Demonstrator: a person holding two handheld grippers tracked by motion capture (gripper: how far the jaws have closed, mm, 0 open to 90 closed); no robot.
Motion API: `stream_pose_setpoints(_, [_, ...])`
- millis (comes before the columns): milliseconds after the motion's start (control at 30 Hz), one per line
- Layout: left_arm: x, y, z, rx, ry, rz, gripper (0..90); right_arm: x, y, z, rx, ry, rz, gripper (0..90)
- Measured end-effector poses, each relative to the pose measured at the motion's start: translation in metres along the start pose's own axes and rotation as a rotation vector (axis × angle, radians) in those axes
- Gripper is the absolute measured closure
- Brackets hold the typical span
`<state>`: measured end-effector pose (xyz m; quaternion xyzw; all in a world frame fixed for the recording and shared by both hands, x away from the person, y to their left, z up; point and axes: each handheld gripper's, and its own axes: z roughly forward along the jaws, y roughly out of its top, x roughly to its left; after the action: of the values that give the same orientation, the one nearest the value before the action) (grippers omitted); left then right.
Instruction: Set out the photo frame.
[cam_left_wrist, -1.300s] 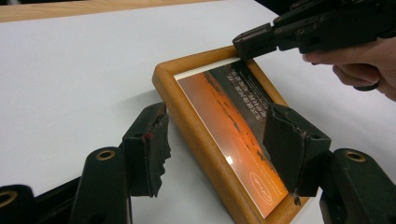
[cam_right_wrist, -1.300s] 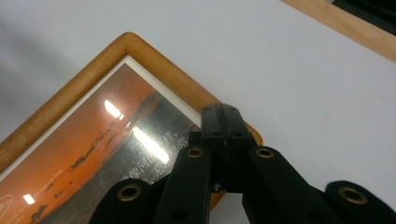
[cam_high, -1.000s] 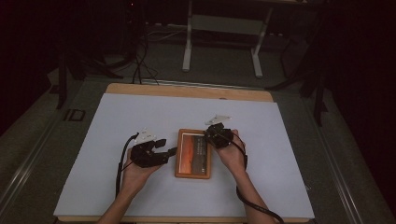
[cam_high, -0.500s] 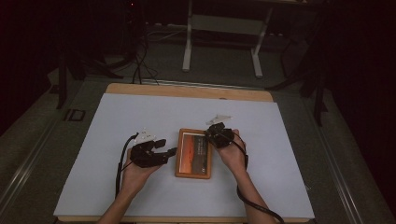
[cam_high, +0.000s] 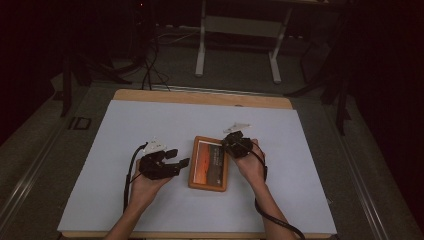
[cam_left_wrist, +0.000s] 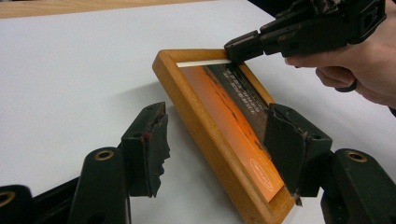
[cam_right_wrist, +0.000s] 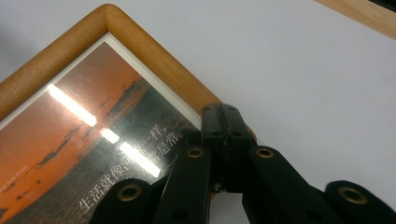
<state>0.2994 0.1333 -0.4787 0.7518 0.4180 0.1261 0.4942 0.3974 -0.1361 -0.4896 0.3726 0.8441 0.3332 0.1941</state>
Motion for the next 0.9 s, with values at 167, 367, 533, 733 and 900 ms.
stream_pose_setpoints(167, [0.000, 0.000, 0.001, 0.008, -0.002, 0.002, 39.8, -0.002, -0.002, 0.001, -0.002, -0.004, 0.003, 90.0])
stream_pose_setpoints(367, [-0.002, -0.001, 0.003, 0.013, -0.007, 0.000, 39.6, -0.004, -0.003, 0.002, 0.001, -0.003, 0.010, 89.9])
stream_pose_setpoints(533, [-0.003, -0.001, 0.003, 0.013, -0.013, 0.002, 39.2, -0.007, -0.006, 0.003, 0.006, -0.008, 0.016, 89.9])
stream_pose_setpoints(733, [-0.004, -0.001, 0.004, 0.015, -0.017, -0.002, 39.0, -0.010, -0.011, 0.006, 0.019, -0.019, 0.030, 90.0])
stream_pose_setpoints(900, [-0.005, -0.001, 0.004, 0.018, -0.026, -0.008, 38.7, -0.012, -0.015, 0.009, 0.030, -0.023, 0.037, 90.0])
